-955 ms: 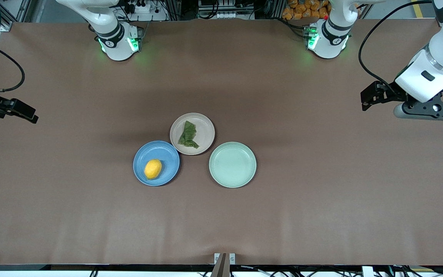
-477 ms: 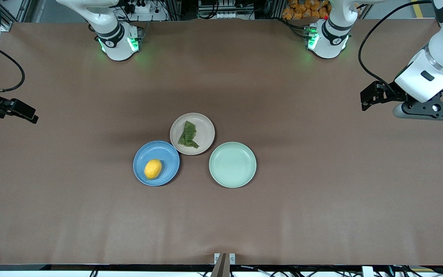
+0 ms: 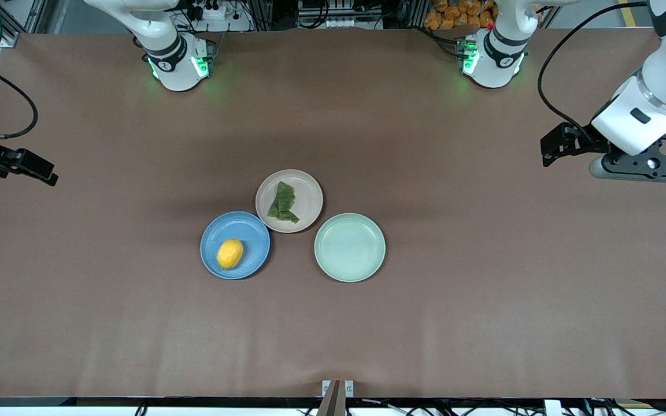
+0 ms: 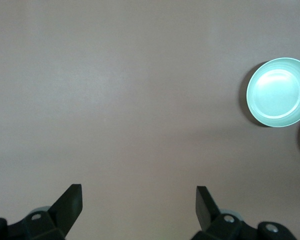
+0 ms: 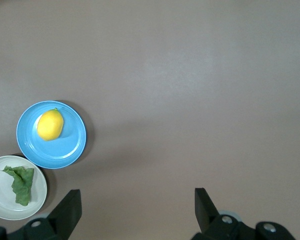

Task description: Pick lemon and lettuce from blue and beige plates

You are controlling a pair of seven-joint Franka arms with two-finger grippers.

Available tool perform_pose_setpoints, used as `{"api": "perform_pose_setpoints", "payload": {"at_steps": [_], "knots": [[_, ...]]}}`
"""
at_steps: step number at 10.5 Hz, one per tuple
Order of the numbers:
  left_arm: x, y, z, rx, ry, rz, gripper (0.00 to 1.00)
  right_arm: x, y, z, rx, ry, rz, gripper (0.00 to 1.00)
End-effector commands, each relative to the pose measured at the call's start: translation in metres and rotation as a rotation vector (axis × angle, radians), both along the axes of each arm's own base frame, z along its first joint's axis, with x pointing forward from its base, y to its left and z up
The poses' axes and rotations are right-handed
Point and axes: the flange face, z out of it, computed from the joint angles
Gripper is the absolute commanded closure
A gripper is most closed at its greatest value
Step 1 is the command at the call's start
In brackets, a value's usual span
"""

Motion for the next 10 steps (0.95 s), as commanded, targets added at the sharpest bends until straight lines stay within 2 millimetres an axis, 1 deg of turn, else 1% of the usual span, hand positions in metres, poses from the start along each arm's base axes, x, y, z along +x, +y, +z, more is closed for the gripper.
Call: {"api": "perform_pose_setpoints", "payload": {"at_steps": [1, 2, 4, 6, 8, 9, 10], "knots": [[0.003, -0.013, -0.015, 0.019, 0.024, -0.007, 0.00, 0.000, -0.003, 0.001, 0.002, 0.001, 0.005, 0.00], [0.010, -0.019, -0.023, -0.014, 0.021, -0.008, 0.00, 0.001, -0.003, -0.002, 0.003, 0.006, 0.005, 0.00], [0.022, -0.031, -0.040, -0.085, 0.015, 0.057, 0.00, 0.001, -0.004, -0.003, 0.003, 0.008, 0.003, 0.00], [0.026, -0.059, -0.061, -0.097, 0.041, 0.067, 0.00, 0.002, -0.003, -0.005, 0.003, 0.011, 0.005, 0.00], [0.032, -0.081, -0.094, -0.097, 0.089, 0.076, 0.00, 0.005, -0.004, -0.012, 0.003, 0.023, 0.003, 0.00], [0.032, -0.099, -0.113, -0.089, 0.116, 0.072, 0.00, 0.006, -0.003, -0.013, 0.004, 0.024, 0.005, 0.00], [0.033, -0.113, -0.137, -0.077, 0.150, 0.085, 0.00, 0.008, -0.004, -0.018, 0.004, 0.032, 0.003, 0.00]]}}
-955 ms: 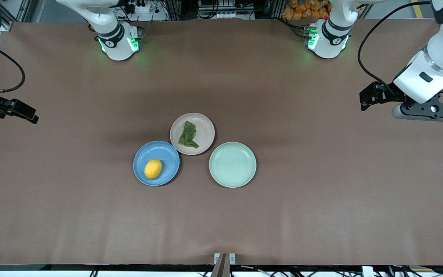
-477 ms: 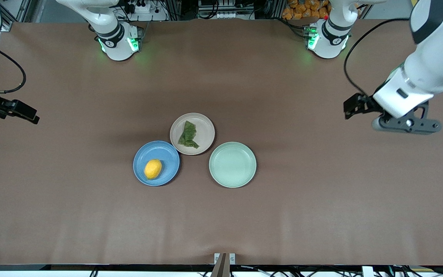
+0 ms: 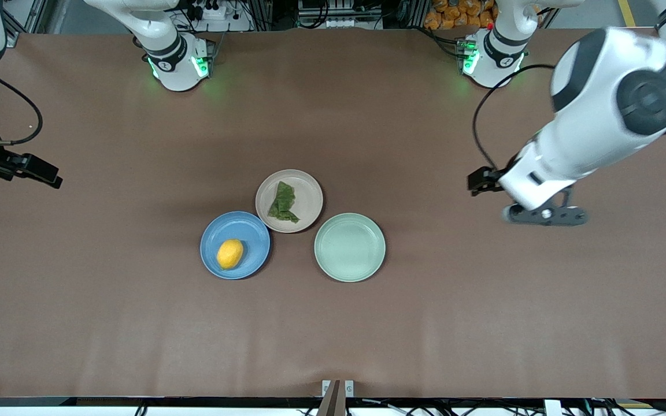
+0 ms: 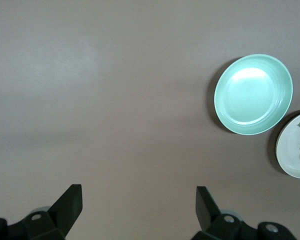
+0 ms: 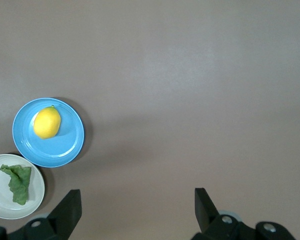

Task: Pick lemon and lettuce from blue and beige plates
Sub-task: 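Move the left gripper toward the lettuce while the right gripper reaches the lemon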

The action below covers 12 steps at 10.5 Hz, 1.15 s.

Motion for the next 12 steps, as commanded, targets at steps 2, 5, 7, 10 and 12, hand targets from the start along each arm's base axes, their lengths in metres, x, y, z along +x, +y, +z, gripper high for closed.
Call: {"api": "perform_pose_setpoints", "payload": {"at_steps": [2, 5, 7, 10, 12], "knots": [[0.008, -0.049, -0.058, -0.021, 0.042, 0.075, 0.00, 0.014, -0.004, -0.031, 0.010, 0.051, 0.004, 0.00], [0.006, -0.092, -0.093, -0.024, 0.042, 0.162, 0.00, 0.016, 0.005, -0.039, 0.016, 0.065, 0.006, 0.00], [0.004, -0.109, -0.114, -0.025, 0.045, 0.198, 0.00, 0.017, 0.015, -0.045, 0.021, 0.077, 0.016, 0.00], [-0.003, -0.143, -0.138, -0.030, 0.028, 0.245, 0.00, 0.028, 0.048, -0.066, 0.017, 0.084, 0.021, 0.00], [-0.007, -0.171, -0.158, -0.055, -0.004, 0.338, 0.00, 0.034, 0.074, -0.080, 0.041, 0.086, -0.031, 0.00]]}}
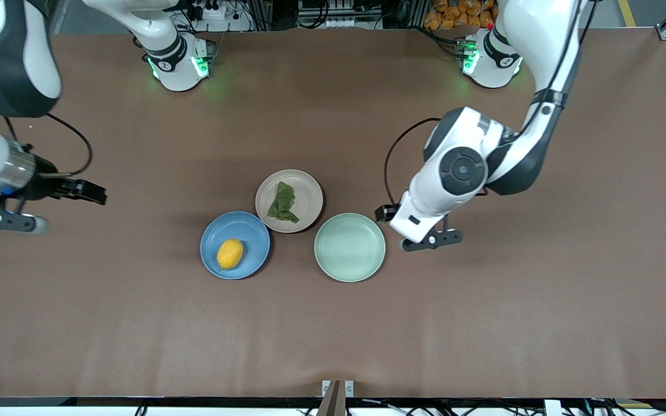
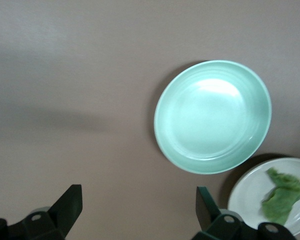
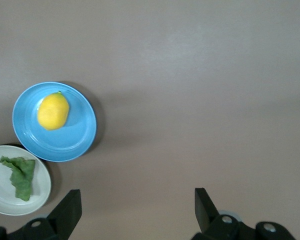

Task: Pick lemon and lettuce from blue and beige plates
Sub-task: 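Move the left gripper toward the lettuce while the right gripper reaches the lemon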

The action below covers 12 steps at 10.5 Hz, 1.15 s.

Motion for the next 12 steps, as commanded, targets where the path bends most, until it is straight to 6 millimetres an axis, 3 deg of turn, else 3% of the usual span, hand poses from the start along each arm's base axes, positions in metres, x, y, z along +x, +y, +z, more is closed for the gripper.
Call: {"api": "perform_pose_setpoints", "payload": {"at_steps": [1, 9, 12], "knots": [[-0.002, -0.032, -0.017, -0.044, -0.034, 0.116, 0.00, 0.008, 0.023, -0.019, 0.041, 0.007, -0.067, 0.00], [-0.027, -0.120, -0.052, -0.235, -0.170, 0.389, 0.00, 0.026, 0.106, -0.093, 0.070, 0.038, -0.159, 0.00], [-0.047, -0.150, -0.070, -0.281, -0.183, 0.423, 0.00, 0.032, 0.120, -0.121, 0.090, 0.044, -0.205, 0.00]]}}
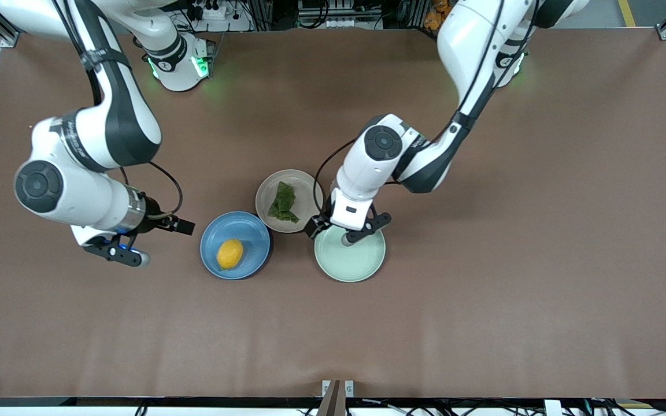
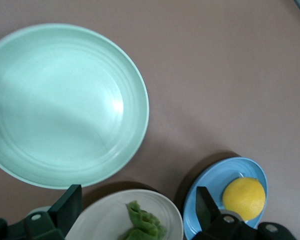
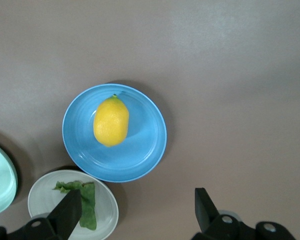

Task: Pick lemon and lettuce from blue and beige plates
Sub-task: 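Lower and close the left gripper on lettuce while the right gripper grasps lemon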

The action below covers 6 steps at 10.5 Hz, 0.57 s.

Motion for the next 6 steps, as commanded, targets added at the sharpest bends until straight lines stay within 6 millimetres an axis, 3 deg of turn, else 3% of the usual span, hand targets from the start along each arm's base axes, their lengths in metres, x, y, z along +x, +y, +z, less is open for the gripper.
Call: {"api": "perform_pose_setpoints", "payload": {"at_steps": [1, 3, 5, 6], "knots": [[-0.019, -0.025, -0.016, -0.005, 0.003, -0.021, 0.00, 0.005, 0.014, -0.017, 0.008, -0.004, -0.055, 0.00], [-0.037, -0.043, -0.029, -0.001, 0.000, -0.055, 0.00, 0.009, 0.022, -0.035, 0.008, -0.019, -0.049, 0.00], [-0.065, -0.065, -0.055, 0.028, 0.000, -0.128, 0.00, 0.014, 0.033, -0.059, 0.006, -0.040, -0.029, 0.00], [-0.068, -0.067, -0.063, 0.053, -0.016, -0.157, 0.00, 0.015, 0.036, -0.070, 0.005, -0.048, -0.021, 0.00]]}}
